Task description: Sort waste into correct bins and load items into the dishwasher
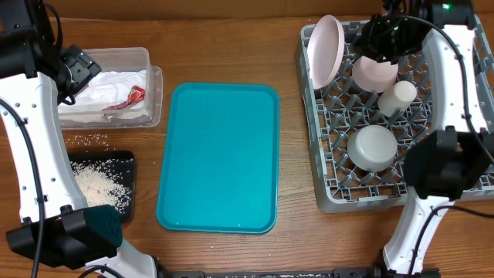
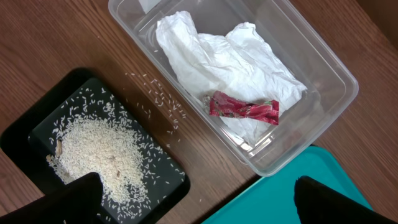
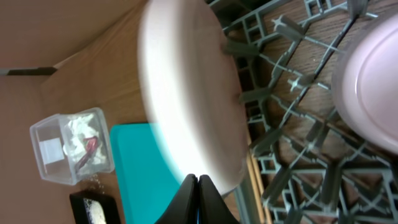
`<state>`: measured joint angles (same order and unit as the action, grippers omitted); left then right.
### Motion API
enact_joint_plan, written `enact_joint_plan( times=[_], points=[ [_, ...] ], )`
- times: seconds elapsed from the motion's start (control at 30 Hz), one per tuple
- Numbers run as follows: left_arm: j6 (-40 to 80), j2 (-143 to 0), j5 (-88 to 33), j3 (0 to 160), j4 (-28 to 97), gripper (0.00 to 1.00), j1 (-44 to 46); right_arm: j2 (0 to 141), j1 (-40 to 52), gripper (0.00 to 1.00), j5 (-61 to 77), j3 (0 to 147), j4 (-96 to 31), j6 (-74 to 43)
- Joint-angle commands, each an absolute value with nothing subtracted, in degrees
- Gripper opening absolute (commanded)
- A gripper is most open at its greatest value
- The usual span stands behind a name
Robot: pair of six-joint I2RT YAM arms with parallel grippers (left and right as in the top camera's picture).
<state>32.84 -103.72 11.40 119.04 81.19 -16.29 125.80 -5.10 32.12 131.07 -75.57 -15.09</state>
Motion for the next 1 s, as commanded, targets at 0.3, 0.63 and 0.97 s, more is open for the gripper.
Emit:
enact_joint_plan(
  times=[0.3, 0.63, 0.97],
  points=[
    [32.12, -104.25, 12.19, 119.63, 81.19, 1.0, -16.86, 102.59, -1.89, 0.04, 19.46, 131.31, -92.64, -8.93],
    [32.12, -104.25, 12.19, 119.63, 81.19, 1.0, -16.82, 90.67, 11.7, 0.04, 15.49, 118.54, -97.03, -9.32],
    [32.12, -104.25, 12.19, 119.63, 81.19, 1.0, -16.82, 89.06, 19.35, 1.0, 17.08, 108.81, -97.03, -13.74]
  ],
)
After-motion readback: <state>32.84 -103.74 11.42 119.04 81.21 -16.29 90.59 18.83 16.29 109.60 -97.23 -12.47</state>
